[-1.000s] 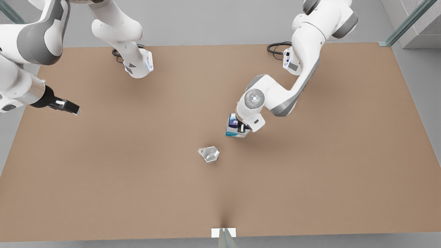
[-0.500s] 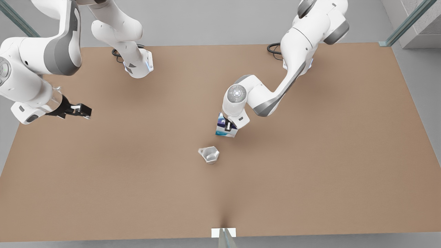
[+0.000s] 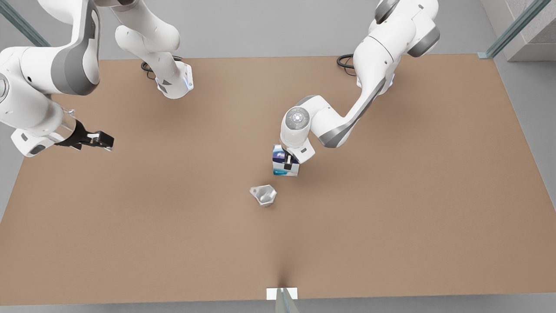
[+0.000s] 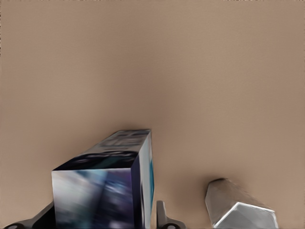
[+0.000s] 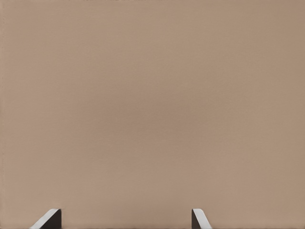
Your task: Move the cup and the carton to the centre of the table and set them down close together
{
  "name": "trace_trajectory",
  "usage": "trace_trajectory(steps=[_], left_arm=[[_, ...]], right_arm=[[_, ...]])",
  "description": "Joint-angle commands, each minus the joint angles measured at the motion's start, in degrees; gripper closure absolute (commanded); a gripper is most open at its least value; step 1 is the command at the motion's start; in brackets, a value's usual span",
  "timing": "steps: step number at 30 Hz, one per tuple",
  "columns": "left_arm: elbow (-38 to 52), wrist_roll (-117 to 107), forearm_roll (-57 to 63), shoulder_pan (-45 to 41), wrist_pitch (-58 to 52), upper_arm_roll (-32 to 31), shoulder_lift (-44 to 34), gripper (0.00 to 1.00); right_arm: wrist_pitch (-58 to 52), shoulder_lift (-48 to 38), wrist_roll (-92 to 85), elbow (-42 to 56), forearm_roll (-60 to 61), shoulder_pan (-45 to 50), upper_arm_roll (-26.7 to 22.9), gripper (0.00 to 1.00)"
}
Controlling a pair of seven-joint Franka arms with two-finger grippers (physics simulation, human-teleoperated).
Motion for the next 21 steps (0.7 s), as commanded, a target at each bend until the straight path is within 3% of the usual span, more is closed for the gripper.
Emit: trace_trajectory(steps=[1, 21], left_arm=[[0.0, 0.0, 0.0, 0.0, 0.0, 0.0, 0.0, 0.00], [3.0, -0.2, -0.3, 0.1, -4.7, -0.1, -0.4, 0.00]], right_arm=[[0.0, 0.0, 0.0, 0.0, 0.0, 0.2, 0.0, 0.00], [-0.4, 2.1, -0.4, 2.1, 0.0, 0.0, 0.0, 0.00]])
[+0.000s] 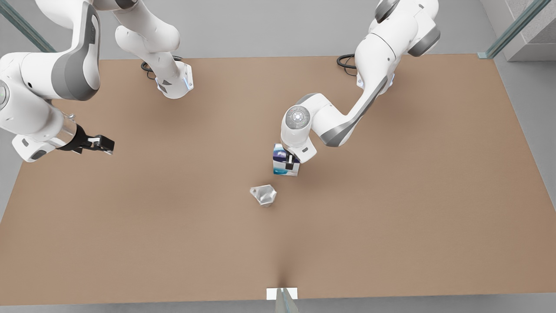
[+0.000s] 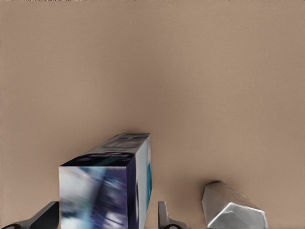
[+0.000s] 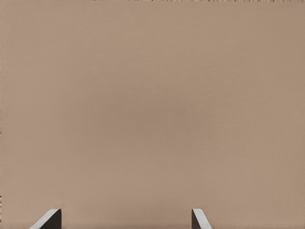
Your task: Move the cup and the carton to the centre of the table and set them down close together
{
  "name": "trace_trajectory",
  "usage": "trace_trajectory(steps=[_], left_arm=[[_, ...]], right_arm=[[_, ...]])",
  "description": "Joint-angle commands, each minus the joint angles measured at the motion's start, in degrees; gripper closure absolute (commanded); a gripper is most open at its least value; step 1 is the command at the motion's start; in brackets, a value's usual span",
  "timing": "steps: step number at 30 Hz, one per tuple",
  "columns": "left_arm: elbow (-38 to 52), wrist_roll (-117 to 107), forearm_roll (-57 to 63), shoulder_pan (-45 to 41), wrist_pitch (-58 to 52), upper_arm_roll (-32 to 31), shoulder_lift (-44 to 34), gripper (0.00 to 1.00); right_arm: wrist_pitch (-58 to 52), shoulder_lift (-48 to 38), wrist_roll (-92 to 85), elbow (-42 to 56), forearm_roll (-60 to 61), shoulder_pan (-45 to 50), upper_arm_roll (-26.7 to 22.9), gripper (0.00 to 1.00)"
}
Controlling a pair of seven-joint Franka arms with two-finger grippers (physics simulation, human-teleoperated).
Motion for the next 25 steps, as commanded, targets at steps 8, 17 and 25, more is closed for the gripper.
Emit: trace_trajectory(steps=[8, 17, 25], left_arm=[[1.1, 60.0, -11.5, 16.6, -30.8, 1.3, -10.4, 0.00], [8.9, 130.0, -14.0, 31.0, -31.2, 17.0, -20.3, 0.00], [8.8, 130.0, -13.7, 27.5, -30.7, 20.2, -21.5, 0.00]], right_arm=[[0.0, 0.3, -0.1, 0.0, 0.1, -0.2, 0.0, 0.00], [0.0, 0.5, -0.1, 0.5, -0.1, -0.2, 0.0, 0.00], [0.0, 0.5, 0.1, 0.5, 0.0, -0.1, 0.0, 0.00]])
